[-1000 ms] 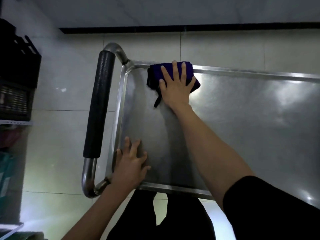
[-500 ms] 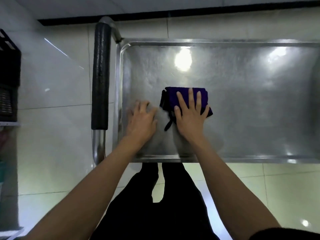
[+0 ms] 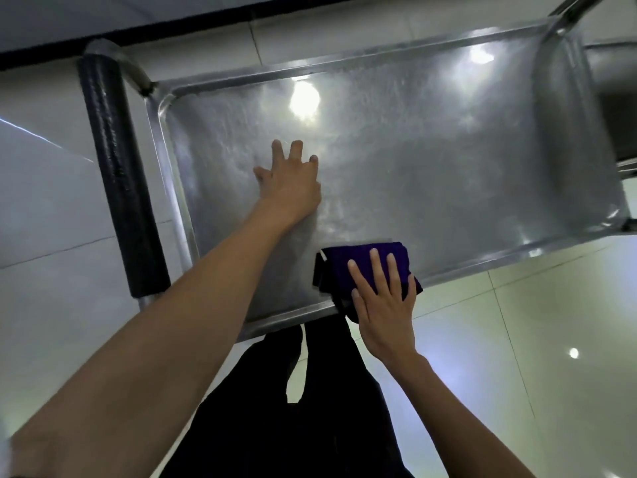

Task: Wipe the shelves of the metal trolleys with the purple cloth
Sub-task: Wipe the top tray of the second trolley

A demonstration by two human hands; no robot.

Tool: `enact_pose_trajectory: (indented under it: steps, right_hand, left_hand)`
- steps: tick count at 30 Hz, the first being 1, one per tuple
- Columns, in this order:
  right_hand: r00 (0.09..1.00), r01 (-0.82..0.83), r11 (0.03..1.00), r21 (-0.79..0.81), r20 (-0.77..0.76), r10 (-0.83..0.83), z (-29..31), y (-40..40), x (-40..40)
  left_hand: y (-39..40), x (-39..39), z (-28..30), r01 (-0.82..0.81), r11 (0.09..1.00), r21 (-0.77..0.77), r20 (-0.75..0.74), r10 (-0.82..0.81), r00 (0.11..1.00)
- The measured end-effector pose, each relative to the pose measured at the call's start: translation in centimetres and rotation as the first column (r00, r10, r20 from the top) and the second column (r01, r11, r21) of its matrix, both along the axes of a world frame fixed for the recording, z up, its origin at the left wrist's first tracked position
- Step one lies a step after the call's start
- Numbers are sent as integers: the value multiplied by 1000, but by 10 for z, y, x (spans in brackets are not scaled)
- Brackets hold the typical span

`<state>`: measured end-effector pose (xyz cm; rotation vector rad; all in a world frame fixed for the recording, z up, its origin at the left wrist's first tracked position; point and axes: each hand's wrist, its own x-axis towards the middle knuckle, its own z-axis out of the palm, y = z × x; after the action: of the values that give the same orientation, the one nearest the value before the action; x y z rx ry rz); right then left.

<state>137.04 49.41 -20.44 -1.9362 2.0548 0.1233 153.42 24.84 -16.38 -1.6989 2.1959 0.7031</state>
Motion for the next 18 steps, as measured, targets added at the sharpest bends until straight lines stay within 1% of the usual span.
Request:
enact_pose_trajectory:
  steps: [5, 10, 13, 18]
  right_hand:
    - [999, 40, 999, 24, -15, -40, 4, -7, 1]
    - [999, 28, 1000, 10, -18, -28, -7, -42, -17]
    - [1000, 22, 1000, 2, -15, -22, -14, -87, -30]
    - [997, 46, 999, 3, 66, -46, -17, -185, -36]
  left_hand:
    - [-1, 6, -4, 38, 999, -37, -2, -38, 999]
    - [-3, 11, -8, 62, 994, -87, -13, -64, 998]
    - [-5, 9, -9, 60, 994, -94, -2, -61, 998]
    - [-7, 2, -9, 47, 994, -97, 45, -42, 998]
